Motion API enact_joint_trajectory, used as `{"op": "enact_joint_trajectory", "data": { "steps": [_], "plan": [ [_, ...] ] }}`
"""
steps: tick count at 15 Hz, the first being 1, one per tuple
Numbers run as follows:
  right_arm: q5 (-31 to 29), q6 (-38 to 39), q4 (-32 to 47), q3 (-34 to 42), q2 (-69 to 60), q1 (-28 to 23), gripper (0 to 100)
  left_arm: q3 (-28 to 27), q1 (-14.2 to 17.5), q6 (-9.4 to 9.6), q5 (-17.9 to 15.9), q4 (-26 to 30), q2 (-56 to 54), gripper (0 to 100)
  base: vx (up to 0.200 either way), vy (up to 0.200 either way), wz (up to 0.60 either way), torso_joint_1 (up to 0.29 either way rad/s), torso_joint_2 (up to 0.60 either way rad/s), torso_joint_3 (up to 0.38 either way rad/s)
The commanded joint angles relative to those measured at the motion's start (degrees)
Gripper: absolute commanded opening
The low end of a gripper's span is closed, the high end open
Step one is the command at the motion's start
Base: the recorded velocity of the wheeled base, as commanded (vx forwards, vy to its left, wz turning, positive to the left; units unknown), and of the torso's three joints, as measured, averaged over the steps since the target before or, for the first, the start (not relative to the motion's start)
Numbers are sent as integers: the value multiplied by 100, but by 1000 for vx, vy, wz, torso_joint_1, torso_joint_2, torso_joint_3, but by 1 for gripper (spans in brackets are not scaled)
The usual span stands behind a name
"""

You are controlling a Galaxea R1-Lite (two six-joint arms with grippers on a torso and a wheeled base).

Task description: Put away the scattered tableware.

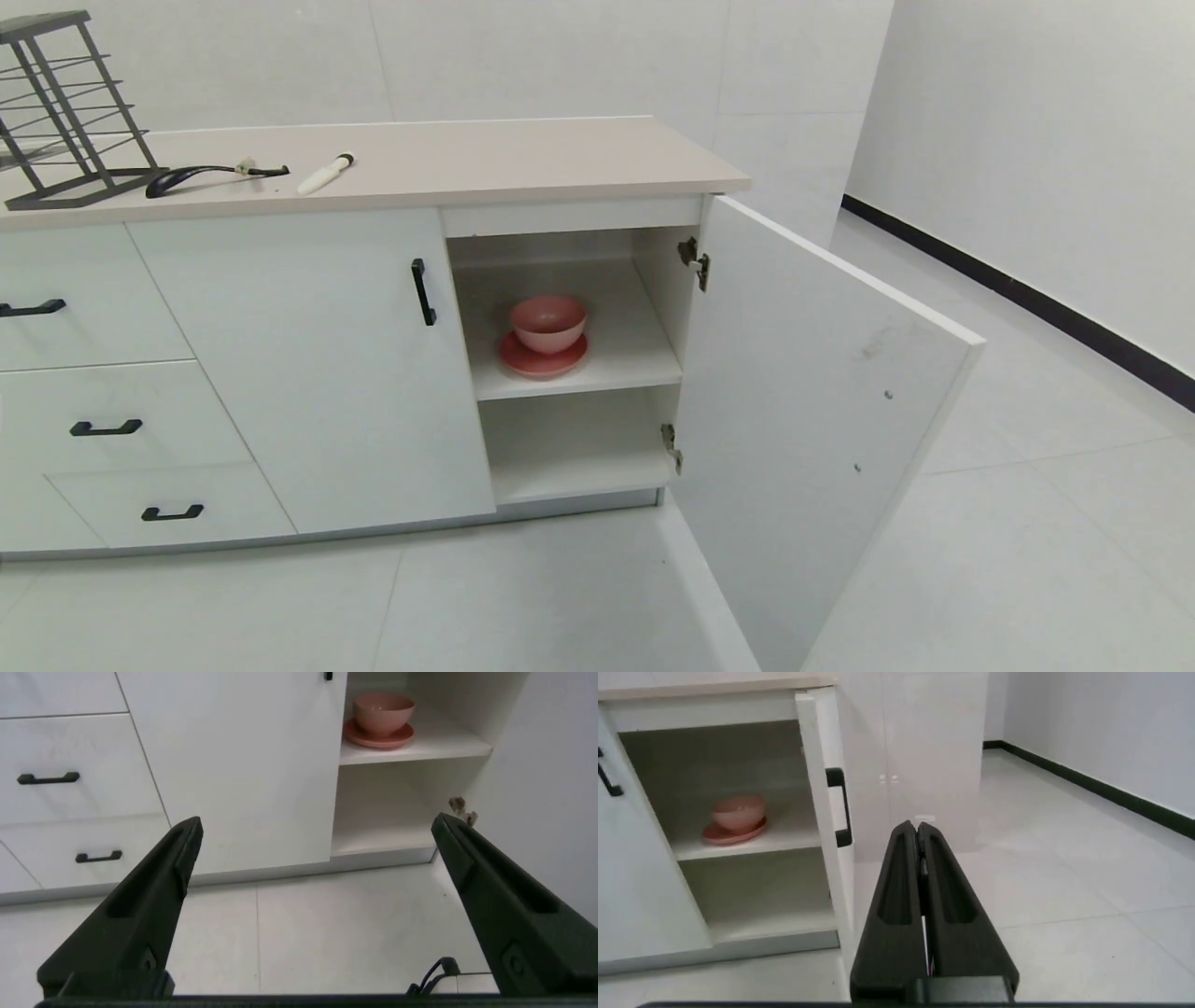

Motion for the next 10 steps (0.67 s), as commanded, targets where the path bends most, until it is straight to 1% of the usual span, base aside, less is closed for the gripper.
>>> {"op": "enact_joint_trajectory", "data": {
  "steps": [1, 3, 4, 7, 9, 10],
  "plan": [
    [498, -128, 63, -755, 1650, 145, 0, 0, 7, -3, 4, -1, 0, 100, 0, 0, 0, 0, 0, 0],
    [736, -506, -306, -1062, 2889, 172, 0, 0, 7, 6, 4, -1, 0, 100, 0, 0, 0, 0, 0, 0],
    [859, -523, -491, -1106, 3232, 181, 0, 0, 7, 6, 4, -1, 0, 100, 0, 0, 0, 0, 0, 0],
    [1518, -567, -1598, -1203, 4911, 225, 0, 0, 7, 6, 4, -1, 0, 100, 0, 0, 0, 0, 0, 0],
    [1650, -664, -2258, -1238, 5790, 225, 0, 0, 7, 6, 4, 8, 0, 100, 0, 0, 0, 0, 0, 0],
    [1658, -708, -2741, -1238, 6370, 181, 0, 0, 7, 6, 4, 8, 0, 100, 0, 0, 0, 0, 0, 0]
  ]
}}
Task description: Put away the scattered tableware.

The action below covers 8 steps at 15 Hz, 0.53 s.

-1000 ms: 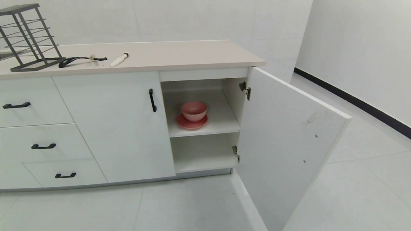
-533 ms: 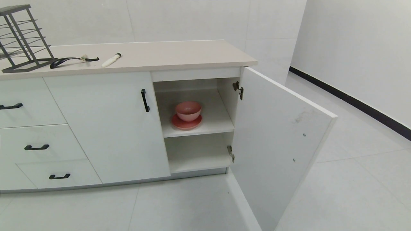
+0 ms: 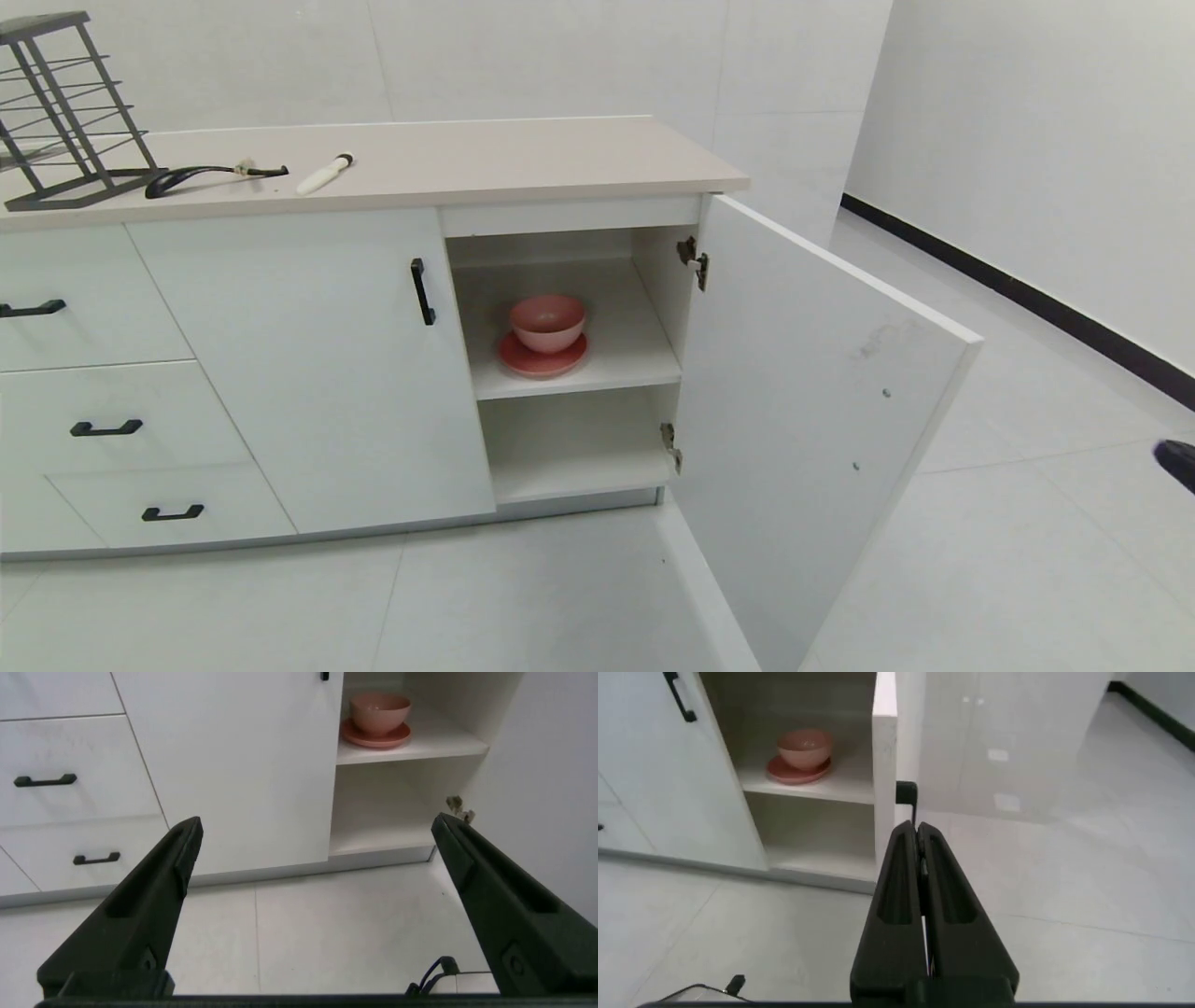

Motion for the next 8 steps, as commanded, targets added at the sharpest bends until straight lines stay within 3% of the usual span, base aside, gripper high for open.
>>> {"op": "enact_joint_trajectory", "data": {
  "steps": [1, 3, 6, 8],
  "plan": [
    [221, -118, -1392, -115, 2394, -15, 0, 0, 0, -1, 1, 2, 0, 100, 0, 0, 0, 0, 0, 0],
    [221, -127, -2104, -71, 3026, -50, 0, 0, 0, -1, 1, -7, 0, 100, 0, -200, 0, 5, 2, 0],
    [221, -127, -2227, -36, 3097, -50, 0, 0, 0, -10, 1, -7, 0, 100, 0, -200, 0, 4, 5, -2],
    [221, -127, -2245, -62, 3106, -103, 0, 0, 0, -10, 1, -7, 0, 100, 0, 0, 0, 0, 0, 0]
  ]
}}
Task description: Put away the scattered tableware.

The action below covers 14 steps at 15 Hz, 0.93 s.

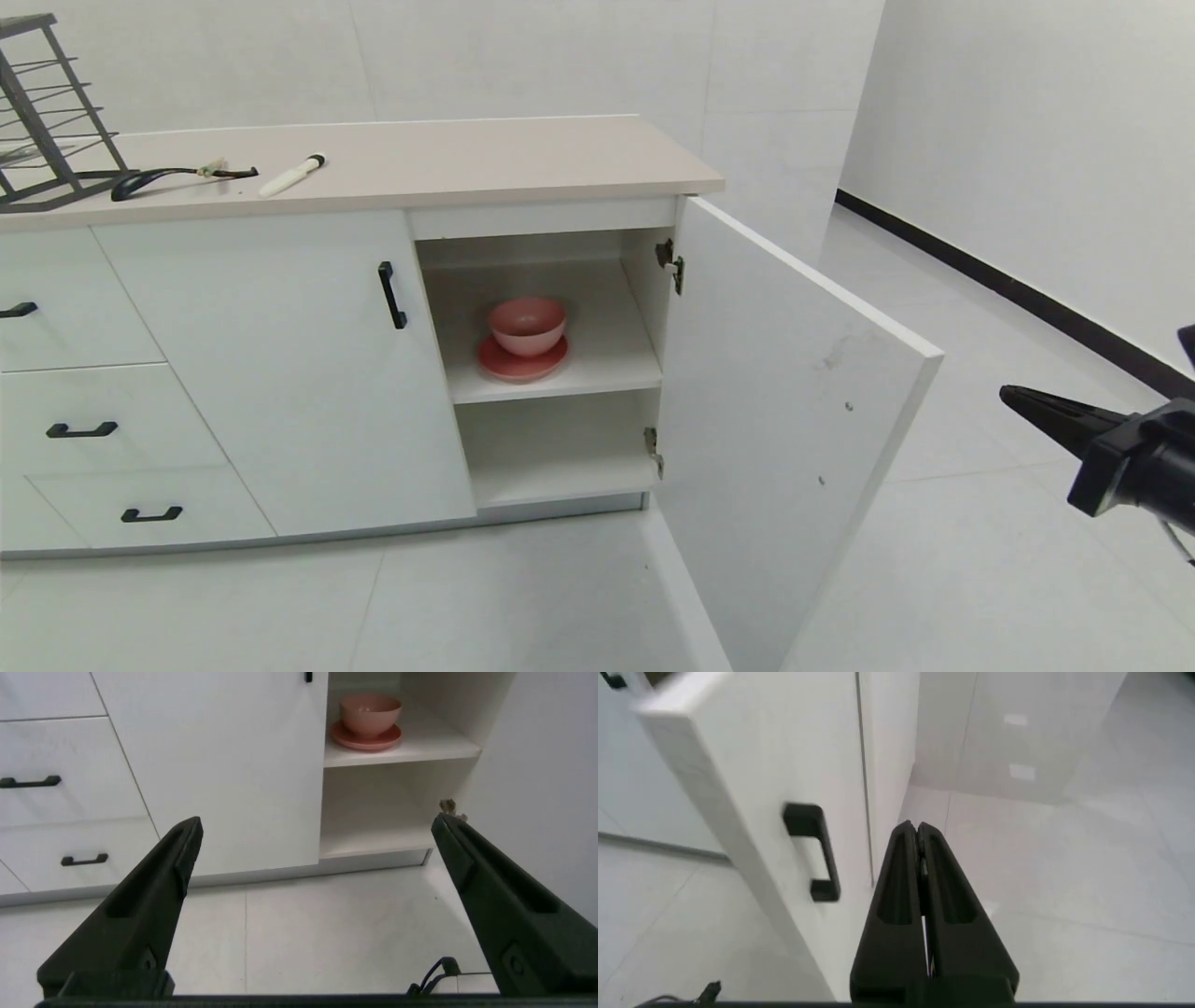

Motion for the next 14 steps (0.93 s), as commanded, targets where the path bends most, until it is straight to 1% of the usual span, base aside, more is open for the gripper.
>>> {"op": "enact_joint_trajectory", "data": {
  "steps": [1, 4, 5, 6, 7, 8, 9, 11, 13, 14],
  "plan": [
    [9, -1, -22, -45, 252, -25, 0, 0, 0, 0, 3, 4, 0, 100, 0, 0, 0, 0, 0, 0],
    [176, -10, -181, -185, 569, 19, 0, 0, 0, -9, -6, 4, 0, 100, 0, 0, 0, 0, 0, 0],
    [352, -19, -479, -300, 920, 46, 0, 0, 0, -9, -6, 4, 0, 100, 0, 0, 0, 0, 0, 0],
    [396, -19, -620, -344, 1061, 72, 0, 0, 0, -9, -6, 4, 0, 100, 0, 0, 0, 0, 0, 0],
    [545, -19, -972, -440, 1474, 107, 0, 0, 0, -18, -6, 4, 0, 100, 0, 0, 0, 0, 0, 0],
    [616, -19, -1086, -475, 1606, 116, 0, 0, 0, -18, -6, 4, 0, 100, 0, 0, 0, 0, 0, 0],
    [844, -115, -1367, -642, 1966, 169, 0, 0, 0, -18, -6, 4, 0, 100, 0, 0, 0, 0, 0, 0],
    [994, -186, -1657, -792, 2300, 178, 0, 0, 0, -18, -6, 4, 0, 100, 0, 0, 0, 0, 0, 0],
    [1213, -159, -2466, -818, 2740, 415, 0, 0, 0, -27, -6, 4, 0, 100, 0, 0, 0, 0, 0, 0],
    [1222, -150, -2562, -757, 2749, 520, 0, 0, 0, -27, -6, 4, 0, 100, 0, 0, 0, 0, 0, 0]
  ]
}}
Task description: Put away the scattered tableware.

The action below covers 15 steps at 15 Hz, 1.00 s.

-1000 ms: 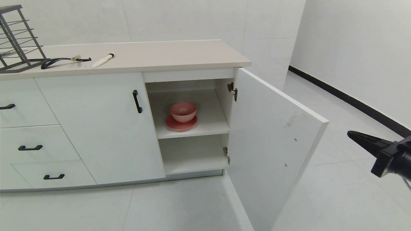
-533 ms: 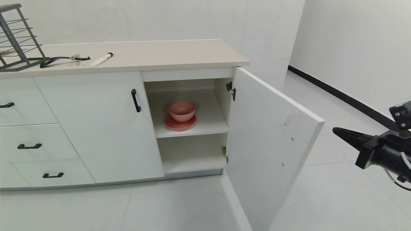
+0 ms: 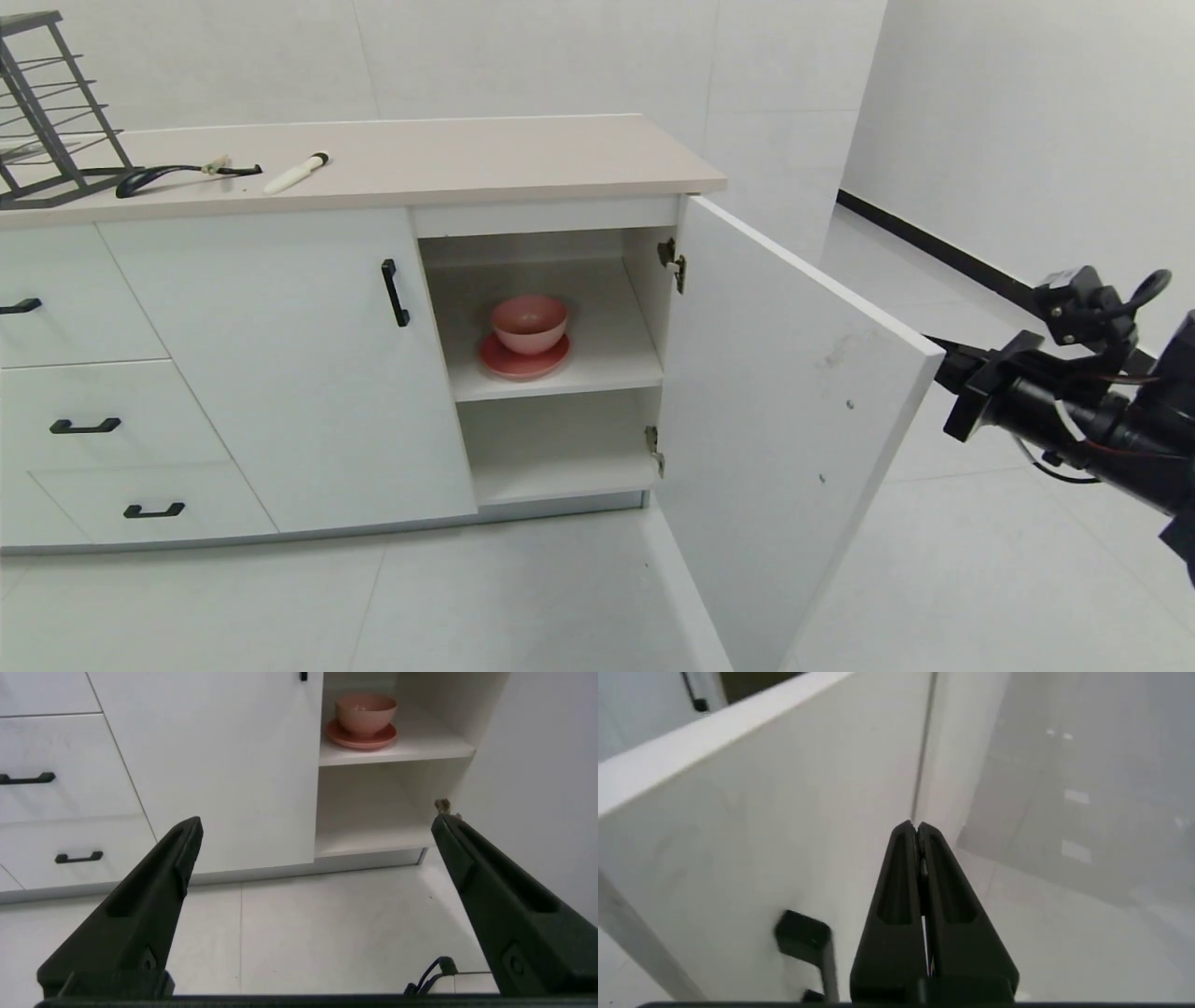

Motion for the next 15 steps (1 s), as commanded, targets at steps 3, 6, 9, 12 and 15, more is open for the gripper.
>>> {"op": "enact_joint_trajectory", "data": {
  "steps": [3, 6, 9, 12, 15],
  "plan": [
    [27, -2, -63, 188, 189, 328, 0, 0, 0, -18, 0, -1, 0, 100, 0, 0, 0, 0, 0, 0],
    [27, -2, -63, 364, -92, 556, 0, 0, 0, -36, 9, -1, 0, 100, 0, 0, 0, 0, 0, 0],
    [18, 16, -63, 434, -303, 1039, 0, 0, 0, -45, 18, -1, 0, 100, 0, 0, 0, 0, 0, 0],
    [-26, 24, -54, 390, -285, 1523, 0, 0, 0, -45, 18, -1, 0, 100, 0, 0, 0, 0, 0, 0],
    [-26, 33, -63, 294, 49, 1953, 0, 0, 0, -45, 18, -1, 0, 100, 0, 0, 0, 0, 0, 0]
  ]
}}
